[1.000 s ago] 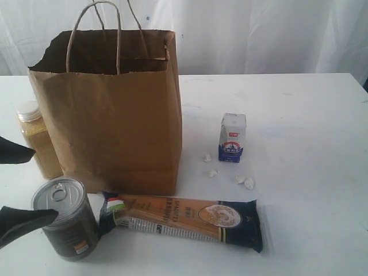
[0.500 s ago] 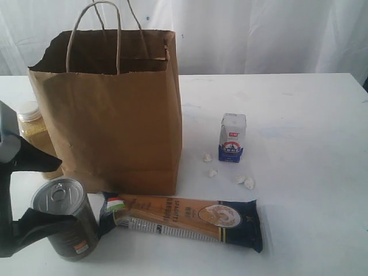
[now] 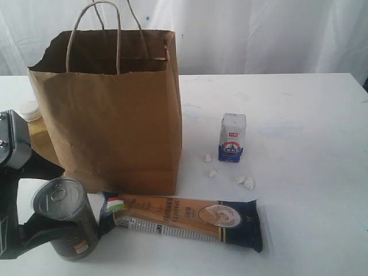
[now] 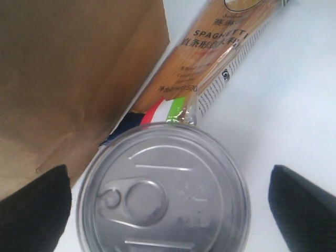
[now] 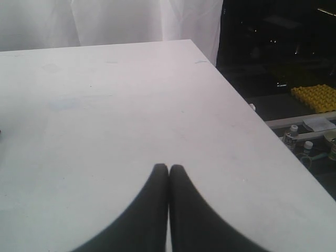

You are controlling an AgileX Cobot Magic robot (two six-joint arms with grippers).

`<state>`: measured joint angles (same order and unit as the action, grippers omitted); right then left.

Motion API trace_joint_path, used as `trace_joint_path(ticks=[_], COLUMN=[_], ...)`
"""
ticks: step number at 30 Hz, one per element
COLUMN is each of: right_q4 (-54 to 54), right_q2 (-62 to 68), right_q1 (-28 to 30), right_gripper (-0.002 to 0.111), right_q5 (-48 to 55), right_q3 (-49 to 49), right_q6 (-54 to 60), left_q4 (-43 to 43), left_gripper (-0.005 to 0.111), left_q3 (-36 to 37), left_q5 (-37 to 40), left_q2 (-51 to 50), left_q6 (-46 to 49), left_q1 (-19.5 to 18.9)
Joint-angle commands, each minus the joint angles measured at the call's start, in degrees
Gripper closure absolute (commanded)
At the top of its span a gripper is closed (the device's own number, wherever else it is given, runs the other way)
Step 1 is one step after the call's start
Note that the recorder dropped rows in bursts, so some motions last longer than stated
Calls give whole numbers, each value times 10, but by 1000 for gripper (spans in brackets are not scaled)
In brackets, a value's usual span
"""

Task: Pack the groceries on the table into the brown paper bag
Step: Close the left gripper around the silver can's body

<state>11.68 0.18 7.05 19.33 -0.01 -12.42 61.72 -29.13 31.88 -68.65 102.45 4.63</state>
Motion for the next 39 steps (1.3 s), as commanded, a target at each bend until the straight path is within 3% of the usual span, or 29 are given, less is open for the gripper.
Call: trace_joint_path(ticks=[1, 28, 39], right_q4=[2, 2, 2], right_q2=[-2, -2, -2], right_q1=[3, 3, 3], right_gripper=[108, 108, 108], right_q5=[0, 0, 0], right_q3=[0, 0, 0], right_q6=[-2, -2, -2], left_q4=[12, 54, 54], left_gripper=[2, 2, 2], left_q3=[4, 4, 4], left_q5=[9, -28, -34], left_q2=[-16, -57, -57], left_q6=[15, 7, -54], left_q1=[1, 1, 1])
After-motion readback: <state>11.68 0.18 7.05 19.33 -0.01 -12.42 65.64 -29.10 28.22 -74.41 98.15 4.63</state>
